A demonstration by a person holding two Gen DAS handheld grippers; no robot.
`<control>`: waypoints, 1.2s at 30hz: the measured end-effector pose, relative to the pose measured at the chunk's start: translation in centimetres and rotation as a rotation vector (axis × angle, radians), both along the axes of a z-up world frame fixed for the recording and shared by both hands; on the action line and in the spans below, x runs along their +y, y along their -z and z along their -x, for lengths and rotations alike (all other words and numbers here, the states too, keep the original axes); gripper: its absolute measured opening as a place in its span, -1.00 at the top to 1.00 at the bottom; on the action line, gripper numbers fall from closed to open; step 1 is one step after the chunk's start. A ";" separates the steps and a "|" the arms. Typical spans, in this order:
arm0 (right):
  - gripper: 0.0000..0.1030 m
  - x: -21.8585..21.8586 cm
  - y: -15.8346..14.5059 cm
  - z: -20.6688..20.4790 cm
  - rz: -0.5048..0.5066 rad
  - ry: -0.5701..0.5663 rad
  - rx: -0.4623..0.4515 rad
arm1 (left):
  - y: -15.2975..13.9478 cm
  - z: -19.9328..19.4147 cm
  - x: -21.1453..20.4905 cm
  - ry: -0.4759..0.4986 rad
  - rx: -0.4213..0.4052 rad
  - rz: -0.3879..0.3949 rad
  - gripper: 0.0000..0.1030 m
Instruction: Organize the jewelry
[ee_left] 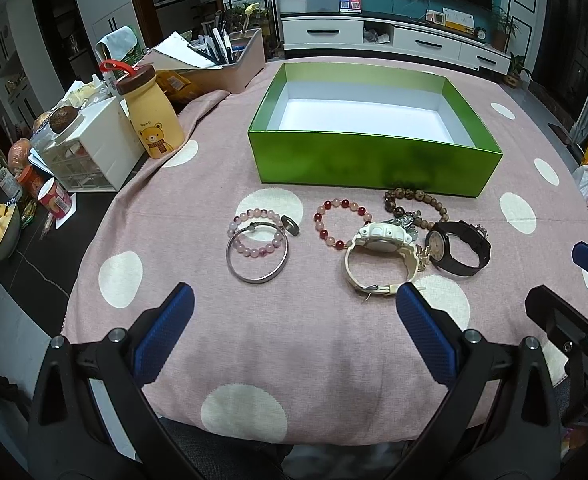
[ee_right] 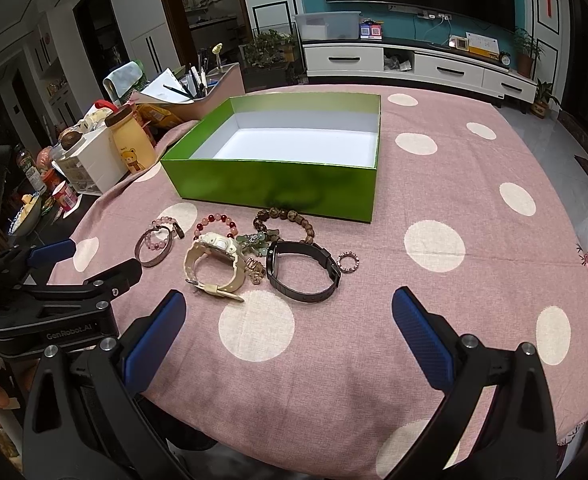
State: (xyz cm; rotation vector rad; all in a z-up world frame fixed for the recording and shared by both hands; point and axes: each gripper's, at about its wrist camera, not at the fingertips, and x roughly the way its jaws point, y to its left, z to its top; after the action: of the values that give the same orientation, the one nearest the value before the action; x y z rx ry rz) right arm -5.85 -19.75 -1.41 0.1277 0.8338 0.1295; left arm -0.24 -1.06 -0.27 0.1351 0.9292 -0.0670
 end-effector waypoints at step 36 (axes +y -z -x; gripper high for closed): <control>-0.97 -0.2 0.1 0.2 -0.004 0.000 -0.004 | 0.4 0.0 -0.2 0.003 0.004 -0.002 -0.96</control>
State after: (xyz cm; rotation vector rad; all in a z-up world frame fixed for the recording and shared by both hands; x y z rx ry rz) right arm -6.08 -19.92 -1.55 0.1313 0.8298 0.1311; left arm -0.19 -1.30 -0.63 0.1379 0.9335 -0.0695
